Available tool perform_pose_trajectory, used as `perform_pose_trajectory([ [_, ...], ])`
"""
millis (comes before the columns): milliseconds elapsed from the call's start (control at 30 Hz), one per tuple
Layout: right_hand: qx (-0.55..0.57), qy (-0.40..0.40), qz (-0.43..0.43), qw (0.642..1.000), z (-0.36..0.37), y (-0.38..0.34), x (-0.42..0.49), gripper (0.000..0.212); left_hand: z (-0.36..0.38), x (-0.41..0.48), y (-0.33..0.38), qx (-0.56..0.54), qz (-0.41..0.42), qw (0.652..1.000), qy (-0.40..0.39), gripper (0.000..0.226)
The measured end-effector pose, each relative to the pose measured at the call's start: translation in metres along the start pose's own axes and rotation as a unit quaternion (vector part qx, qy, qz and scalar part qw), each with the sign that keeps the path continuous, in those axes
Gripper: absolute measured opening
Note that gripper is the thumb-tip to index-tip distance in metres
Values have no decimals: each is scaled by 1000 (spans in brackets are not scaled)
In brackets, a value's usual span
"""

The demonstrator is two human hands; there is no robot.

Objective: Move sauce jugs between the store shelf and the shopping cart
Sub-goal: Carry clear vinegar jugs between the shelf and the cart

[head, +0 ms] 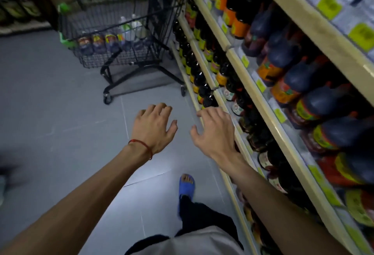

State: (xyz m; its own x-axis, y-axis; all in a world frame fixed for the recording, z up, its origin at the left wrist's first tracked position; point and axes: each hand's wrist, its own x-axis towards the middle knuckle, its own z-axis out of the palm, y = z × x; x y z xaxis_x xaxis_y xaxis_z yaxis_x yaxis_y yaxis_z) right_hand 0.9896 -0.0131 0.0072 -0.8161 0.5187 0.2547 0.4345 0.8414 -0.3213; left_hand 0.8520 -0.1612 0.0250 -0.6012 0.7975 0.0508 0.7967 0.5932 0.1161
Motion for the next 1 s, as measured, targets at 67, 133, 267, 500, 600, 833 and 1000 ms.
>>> perform_pose_trajectory([
  [67,3,-15,-19,1000,16,-11,43,40,-6,28,-26,17,-22,1000,8,51],
  [133,0,-34,-42,999,30,-22,86,42,-13,56,-50,15,-53,998,14,50],
  [267,5,-53,-68,996,56,-47,162,42,-19,100,-98,21,-95,995,22,49],
  [500,-8,-69,-92,993,114,-87,293,45,-5,189,-202,20,-133,991,14,50],
  [600,-22,-89,-84,992,142,-110,353,52,-4,234,-256,4,-150,989,-11,55],
  [833,-21,-65,-64,996,181,-164,463,46,-22,329,-362,-6,-135,990,-36,48],
  [1000,-29,-85,-52,995,205,-170,538,44,-14,393,-404,3,-131,991,-35,43],
])
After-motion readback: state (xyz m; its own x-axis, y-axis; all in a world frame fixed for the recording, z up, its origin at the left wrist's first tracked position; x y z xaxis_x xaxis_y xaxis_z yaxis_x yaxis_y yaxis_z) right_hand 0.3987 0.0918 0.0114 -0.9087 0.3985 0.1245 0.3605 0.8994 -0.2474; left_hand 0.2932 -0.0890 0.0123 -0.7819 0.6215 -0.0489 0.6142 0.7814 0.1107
